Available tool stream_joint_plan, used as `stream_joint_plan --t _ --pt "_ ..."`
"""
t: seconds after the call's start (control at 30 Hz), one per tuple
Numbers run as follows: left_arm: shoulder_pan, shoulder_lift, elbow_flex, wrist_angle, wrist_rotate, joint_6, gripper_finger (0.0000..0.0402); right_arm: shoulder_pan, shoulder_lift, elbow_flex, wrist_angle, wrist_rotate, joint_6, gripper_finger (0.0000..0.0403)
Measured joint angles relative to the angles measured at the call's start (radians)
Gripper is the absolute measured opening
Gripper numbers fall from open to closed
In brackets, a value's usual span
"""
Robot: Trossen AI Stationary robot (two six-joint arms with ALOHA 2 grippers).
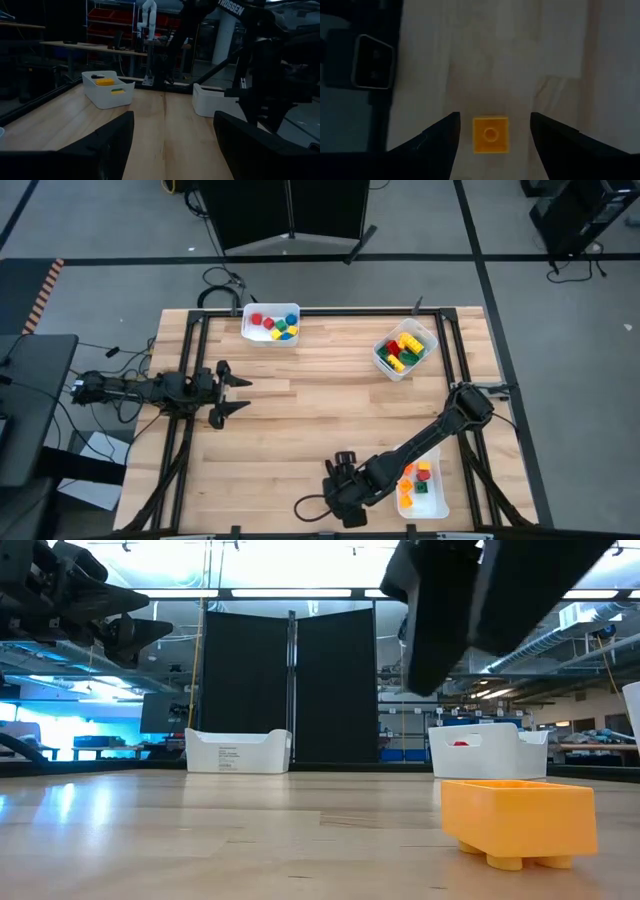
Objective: Sort blocks by size
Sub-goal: Put the yellow 4 stud gamepiece into the bottom white bin
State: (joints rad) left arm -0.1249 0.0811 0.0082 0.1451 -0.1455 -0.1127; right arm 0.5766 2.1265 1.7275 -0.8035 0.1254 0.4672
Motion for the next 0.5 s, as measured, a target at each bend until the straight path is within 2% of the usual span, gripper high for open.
stream_joint_plan --t 0.5 --pt "0.000 0.000 0.000 -0.001 0.000 0.000 0.0282 -0.004 0.000 -0.136 0.114 -0.044 0.040 0.0249"
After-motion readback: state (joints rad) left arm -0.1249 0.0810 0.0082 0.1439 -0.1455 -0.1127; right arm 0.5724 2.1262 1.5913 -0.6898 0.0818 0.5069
